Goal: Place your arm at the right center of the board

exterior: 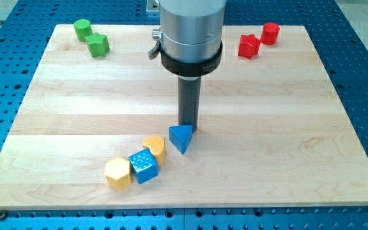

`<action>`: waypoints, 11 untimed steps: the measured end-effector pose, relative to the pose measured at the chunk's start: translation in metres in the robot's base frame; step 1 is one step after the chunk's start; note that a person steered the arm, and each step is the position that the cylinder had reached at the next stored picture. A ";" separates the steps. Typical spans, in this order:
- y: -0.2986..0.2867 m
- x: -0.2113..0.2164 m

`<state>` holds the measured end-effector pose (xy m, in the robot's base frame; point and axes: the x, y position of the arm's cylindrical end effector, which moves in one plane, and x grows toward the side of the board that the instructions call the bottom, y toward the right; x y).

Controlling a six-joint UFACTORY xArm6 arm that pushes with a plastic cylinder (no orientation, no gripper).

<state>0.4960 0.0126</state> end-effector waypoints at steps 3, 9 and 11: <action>-0.015 0.053; 0.178 0.026; 0.233 -0.041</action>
